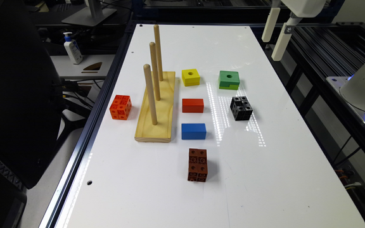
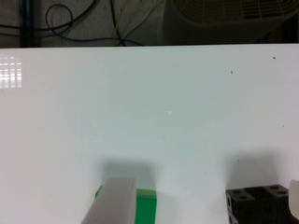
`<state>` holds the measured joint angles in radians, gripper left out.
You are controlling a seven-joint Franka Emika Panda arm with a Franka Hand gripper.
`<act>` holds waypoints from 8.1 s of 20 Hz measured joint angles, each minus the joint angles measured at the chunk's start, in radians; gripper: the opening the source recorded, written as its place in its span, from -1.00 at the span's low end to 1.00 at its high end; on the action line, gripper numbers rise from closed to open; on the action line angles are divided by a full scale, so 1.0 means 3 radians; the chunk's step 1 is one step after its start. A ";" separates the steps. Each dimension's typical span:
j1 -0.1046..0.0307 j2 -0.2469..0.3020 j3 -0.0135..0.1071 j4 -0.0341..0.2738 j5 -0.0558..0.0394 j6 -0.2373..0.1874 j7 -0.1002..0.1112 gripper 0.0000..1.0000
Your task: Pick up narrow blue stick.
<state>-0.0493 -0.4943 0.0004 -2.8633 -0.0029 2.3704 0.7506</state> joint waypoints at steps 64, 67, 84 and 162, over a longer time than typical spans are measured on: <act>0.0229 0.0936 0.0401 0.0883 0.0135 0.0203 0.0415 1.00; 0.0230 0.1041 0.0455 0.0991 0.0135 0.0203 0.0474 1.00; 0.0231 0.1525 0.0662 0.1480 0.0135 0.0203 0.0689 1.00; 0.0254 0.3014 0.0692 0.2081 0.0054 0.1033 0.0733 1.00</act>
<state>0.0270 0.4099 0.2079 -2.2389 0.0134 2.6805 0.9706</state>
